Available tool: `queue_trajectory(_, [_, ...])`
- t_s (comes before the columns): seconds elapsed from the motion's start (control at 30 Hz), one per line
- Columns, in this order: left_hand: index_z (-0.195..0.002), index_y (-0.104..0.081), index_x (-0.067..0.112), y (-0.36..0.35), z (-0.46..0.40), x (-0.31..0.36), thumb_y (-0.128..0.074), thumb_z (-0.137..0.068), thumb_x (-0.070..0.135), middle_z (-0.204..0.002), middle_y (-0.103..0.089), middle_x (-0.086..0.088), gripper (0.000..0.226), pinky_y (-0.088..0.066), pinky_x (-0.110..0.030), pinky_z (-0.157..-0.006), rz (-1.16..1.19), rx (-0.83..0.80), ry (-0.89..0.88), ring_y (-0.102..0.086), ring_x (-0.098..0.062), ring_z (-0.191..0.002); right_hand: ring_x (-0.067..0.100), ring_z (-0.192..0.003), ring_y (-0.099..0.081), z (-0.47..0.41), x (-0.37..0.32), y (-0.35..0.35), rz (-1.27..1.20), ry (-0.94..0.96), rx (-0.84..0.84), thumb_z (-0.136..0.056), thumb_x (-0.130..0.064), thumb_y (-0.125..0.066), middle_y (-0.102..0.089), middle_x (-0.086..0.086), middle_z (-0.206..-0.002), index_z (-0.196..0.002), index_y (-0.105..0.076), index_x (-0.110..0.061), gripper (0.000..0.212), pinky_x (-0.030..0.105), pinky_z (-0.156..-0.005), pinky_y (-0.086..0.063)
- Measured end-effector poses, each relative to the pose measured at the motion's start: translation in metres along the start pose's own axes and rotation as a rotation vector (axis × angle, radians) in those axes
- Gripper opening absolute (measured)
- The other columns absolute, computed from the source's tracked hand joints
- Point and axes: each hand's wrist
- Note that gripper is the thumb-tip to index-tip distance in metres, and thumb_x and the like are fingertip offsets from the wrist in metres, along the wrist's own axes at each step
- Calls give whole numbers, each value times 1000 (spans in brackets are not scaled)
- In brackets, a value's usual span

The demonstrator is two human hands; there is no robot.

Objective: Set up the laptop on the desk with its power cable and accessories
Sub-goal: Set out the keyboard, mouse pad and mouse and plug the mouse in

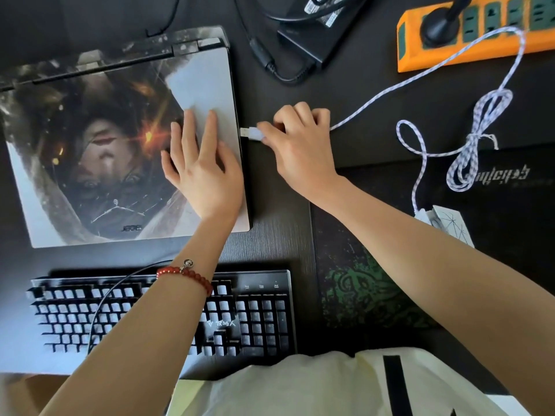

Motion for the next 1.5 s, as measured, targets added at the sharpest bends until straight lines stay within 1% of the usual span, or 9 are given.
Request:
queue_trajectory(0.2, [-129, -52, 29, 0, 0, 1, -40, -88, 19, -145, -41, -1, 44, -12, -45, -112, -4, -1, -9, -28, -22, -138, 26, -74, -56, -4, -1, -1, -6, -12, 14, -73, -2, -66, -59, 5, -76, -87, -70, -20, 23, 38, -67, -38])
queue_trajectory(0.47, [-126, -56, 26, -1, 0, -1, -42, -86, 15, -143, -44, -4, 44, -16, -49, -111, -3, 32, -33, -32, -26, -136, 28, -76, -55, -11, 2, -1, -34, 18, -46, -71, 3, -64, -58, 7, -79, -87, -68, -19, 28, 40, -72, -37])
queue_trajectory(0.6, [-125, -57, 25, -3, 0, -1, -42, -85, 15, -141, -46, -5, 44, -17, -49, -110, -1, 45, -43, -33, -27, -136, 28, -74, -55, -11, 2, 1, -41, 25, -25, -72, 3, -63, -57, 8, -77, -85, -68, -17, 25, 42, -72, -39])
queue_trajectory(0.77, [-124, -58, 24, -3, 0, -1, -43, -84, 14, -140, -48, -6, 44, -19, -51, -109, -3, 63, -55, -35, -28, -134, 30, -78, -53, -8, -1, 0, -67, -35, -78, -81, -3, -58, -57, 10, -81, -90, -68, -16, 18, 42, -73, -35])
queue_trajectory(0.9, [-123, -59, 25, -5, -1, -1, -42, -83, 15, -139, -49, -6, 45, -21, -52, -108, -5, 71, -59, -37, -28, -134, 30, -75, -55, -4, 0, 0, -62, 10, -67, -82, -5, -58, -58, 9, -78, -87, -68, -11, 13, 41, -73, -36])
queue_trajectory(1.03, [-123, -59, 25, -7, 0, -3, -42, -84, 15, -138, -50, -7, 44, -22, -52, -108, -6, 87, -70, -38, -29, -133, 27, -74, -56, -7, -4, -3, -64, -15, -44, -75, 1, -62, -59, 9, -80, -86, -68, -11, 18, 40, -71, -38])
queue_trajectory(1.17, [-123, -59, 25, -7, -1, -4, -41, -84, 16, -138, -49, -7, 44, -22, -52, -108, -10, 87, -72, -38, -29, -133, 28, -76, -57, -4, 0, -1, -77, 31, -46, -80, -3, -60, -62, 9, -86, -86, -68, -11, 13, 38, -72, -37])
queue_trajectory(1.33, [-123, -59, 25, -8, -1, -4, -41, -84, 15, -138, -50, -7, 44, -22, -53, -107, -18, 91, -79, -38, -30, -132, 27, -80, -59, -9, -3, -1, -77, -5, -76, -73, 4, -62, -65, 7, -90, -91, -69, -12, 25, 40, -72, -40])
queue_trajectory(1.5, [-122, -59, 24, -8, -1, -4, -42, -83, 15, -137, -50, -8, 44, -23, -53, -107, -22, 99, -84, -39, -30, -132, 29, -71, -59, -9, -1, 7, -59, 21, -85, -81, -8, -63, -66, 7, -85, -88, -69, -11, 10, 36, -64, -41])
Point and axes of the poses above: each hand's wrist, its own z-axis away from the middle knuckle, its own y-axis out of the back of the hand, x = y × z
